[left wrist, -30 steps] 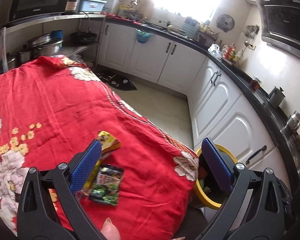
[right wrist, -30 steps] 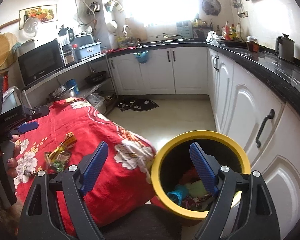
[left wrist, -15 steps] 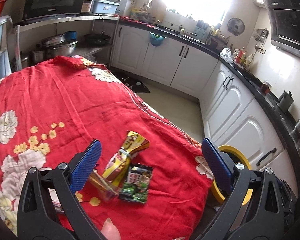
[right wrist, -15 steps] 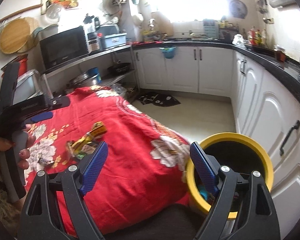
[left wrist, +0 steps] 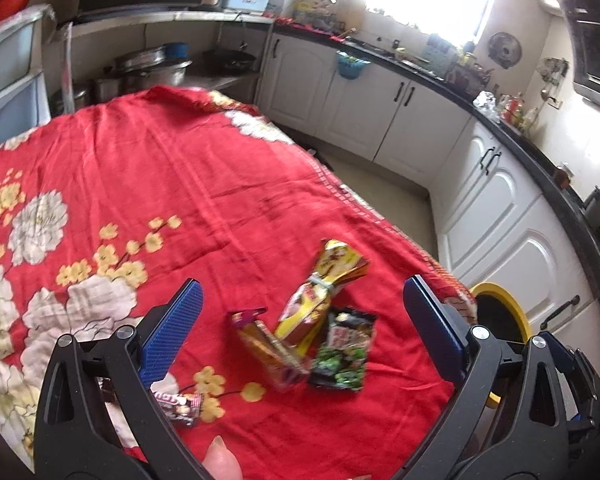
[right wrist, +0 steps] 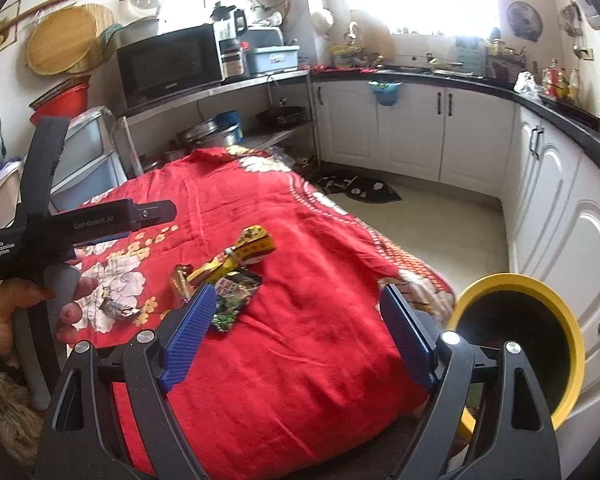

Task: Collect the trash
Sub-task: 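Move both open grippers back toward the remaining wrappers on the bed, then grasp the purple wrapper with the left gripper while the right grasps the green snack packet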

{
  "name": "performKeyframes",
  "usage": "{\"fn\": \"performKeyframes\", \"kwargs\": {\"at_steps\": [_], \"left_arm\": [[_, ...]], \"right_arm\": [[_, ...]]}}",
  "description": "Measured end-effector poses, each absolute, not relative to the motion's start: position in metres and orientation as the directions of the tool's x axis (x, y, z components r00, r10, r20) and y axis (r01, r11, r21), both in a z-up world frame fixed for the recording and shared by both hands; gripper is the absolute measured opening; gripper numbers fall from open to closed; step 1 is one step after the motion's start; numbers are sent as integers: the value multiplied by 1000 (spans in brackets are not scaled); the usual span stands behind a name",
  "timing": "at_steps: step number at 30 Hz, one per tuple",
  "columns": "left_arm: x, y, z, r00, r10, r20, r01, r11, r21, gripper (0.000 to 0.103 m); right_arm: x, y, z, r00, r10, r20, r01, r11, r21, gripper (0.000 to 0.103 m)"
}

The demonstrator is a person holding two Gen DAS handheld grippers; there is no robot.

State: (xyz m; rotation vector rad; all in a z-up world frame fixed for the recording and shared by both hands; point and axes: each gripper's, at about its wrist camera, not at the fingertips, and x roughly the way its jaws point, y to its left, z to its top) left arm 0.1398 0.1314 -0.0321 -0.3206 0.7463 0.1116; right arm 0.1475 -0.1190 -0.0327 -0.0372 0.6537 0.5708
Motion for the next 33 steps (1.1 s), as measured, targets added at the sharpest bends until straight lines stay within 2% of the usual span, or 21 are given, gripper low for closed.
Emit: {"fn": "performKeyframes", "kwargs": {"at_steps": [8,12,15,23,28,30,31,33], "left_arm": [[140,166,-58,686,-30,-727,-281,911,-303,92],[144,181,-74,658,-110,-745,-297,871,-391,79],[148,187,-85,638,-162,-753,-306,844,-441,70],[158,194,-109,594,-244,-767,-332,794,-510,60],[165,188,-115,580,-248,-776,-335,796,-505,41],[167,185,-116,575,-246,-780,-331,802,-496,28],[167,185,-117,573,-242,-783,-333,804,-492,23],[167,186,-120,571,-243,-784,-336,802,-493,22]], "right_arm": [[165,-81,-55,558,533,-636,-562,807,183,81],[175,-61,-70,510,544,-666,-580,790,202,80],[186,-49,-81,465,555,-690,-582,779,234,74],[211,-30,-111,371,565,-737,-550,773,316,62],[218,-30,-124,318,583,-748,-525,765,373,46],[219,-31,-125,310,595,-742,-530,756,384,25],[219,-33,-127,296,606,-739,-527,749,403,22],[219,-36,-128,291,616,-732,-525,743,416,18]]}}
